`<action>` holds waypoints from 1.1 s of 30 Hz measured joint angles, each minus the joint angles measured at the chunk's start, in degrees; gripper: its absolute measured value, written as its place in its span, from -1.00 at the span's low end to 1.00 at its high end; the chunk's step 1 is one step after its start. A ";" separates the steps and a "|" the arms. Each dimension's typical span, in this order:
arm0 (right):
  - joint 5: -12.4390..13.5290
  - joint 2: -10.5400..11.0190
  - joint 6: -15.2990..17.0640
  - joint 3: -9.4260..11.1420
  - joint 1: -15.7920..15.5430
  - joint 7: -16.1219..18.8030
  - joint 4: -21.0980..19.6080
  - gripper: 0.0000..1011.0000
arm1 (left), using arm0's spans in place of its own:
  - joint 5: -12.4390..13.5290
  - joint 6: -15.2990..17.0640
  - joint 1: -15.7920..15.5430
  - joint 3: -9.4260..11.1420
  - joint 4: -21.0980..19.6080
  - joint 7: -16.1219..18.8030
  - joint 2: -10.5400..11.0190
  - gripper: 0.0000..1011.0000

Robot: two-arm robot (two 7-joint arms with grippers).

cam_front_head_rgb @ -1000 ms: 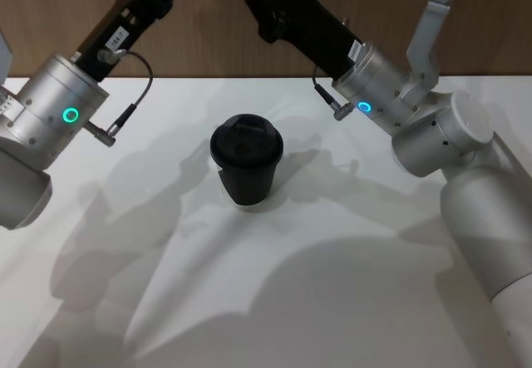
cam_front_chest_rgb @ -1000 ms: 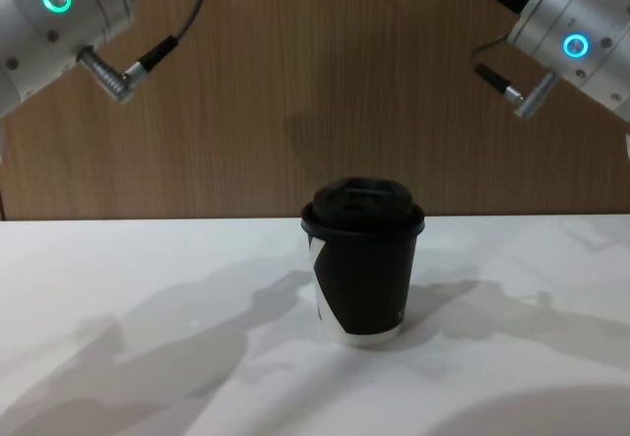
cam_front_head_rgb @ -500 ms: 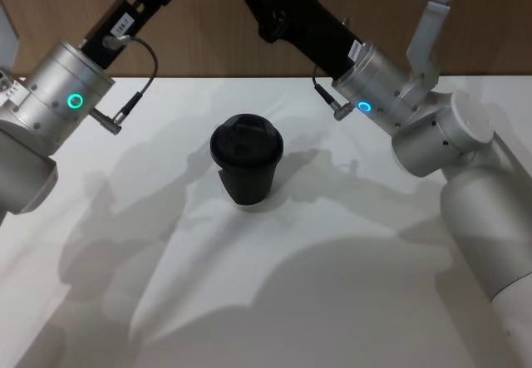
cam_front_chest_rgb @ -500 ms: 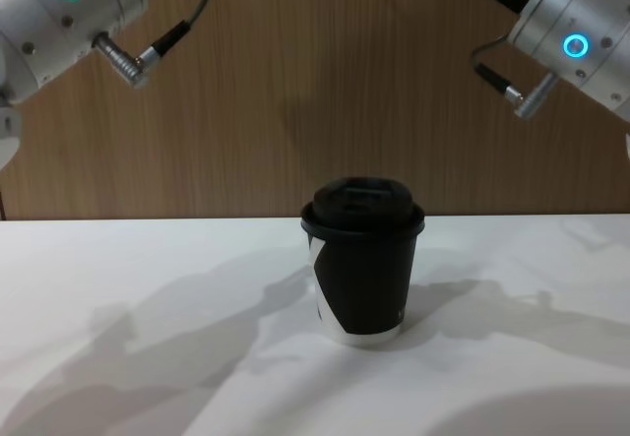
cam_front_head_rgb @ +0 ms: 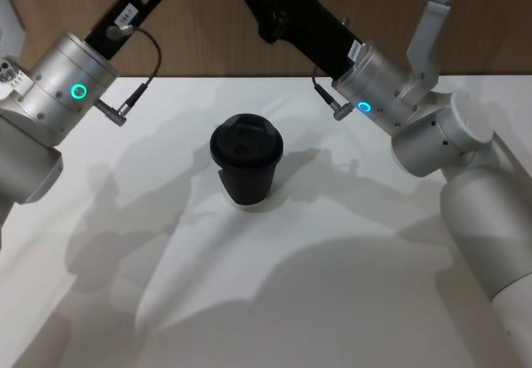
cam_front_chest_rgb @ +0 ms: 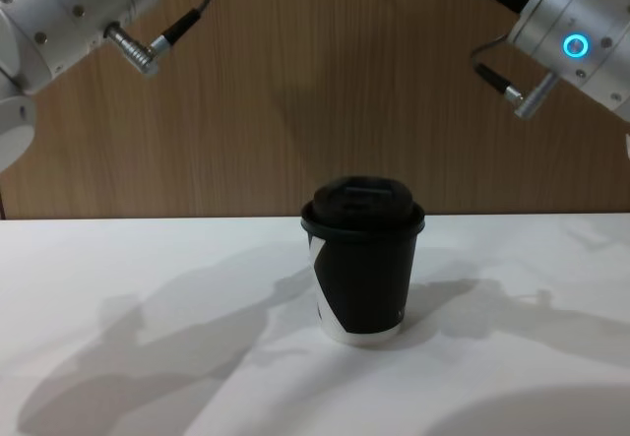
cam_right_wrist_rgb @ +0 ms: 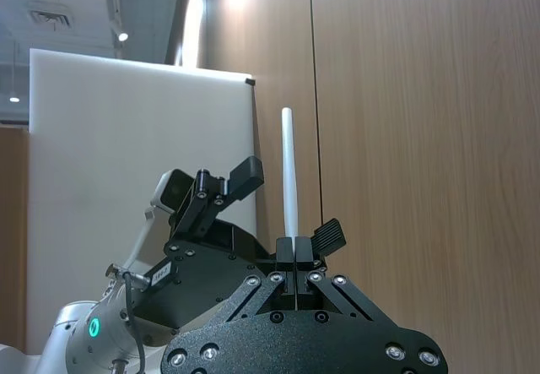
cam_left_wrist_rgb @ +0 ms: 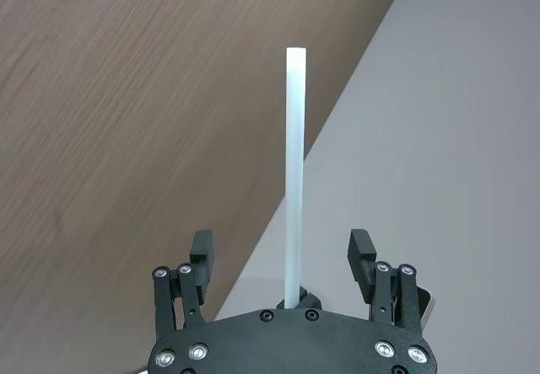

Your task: Pick up the straw with one hand, pass it to the other hand, and insert it into the cup.

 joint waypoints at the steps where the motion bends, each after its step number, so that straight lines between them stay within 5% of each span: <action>1: 0.00 0.00 0.00 0.00 0.00 0.00 0.00 -0.97 | -0.08 0.00 -0.09 0.03 0.09 -0.06 -0.03 0.98; 24: 0.00 0.00 0.00 0.00 0.00 0.00 0.00 -0.97 | -1.56 -1.08 -2.49 1.03 2.27 -1.06 -0.79 0.97; 33: 0.00 0.00 0.00 0.00 0.00 0.00 0.00 -0.97 | -1.66 -1.59 -3.10 1.64 2.81 -1.04 -0.87 0.50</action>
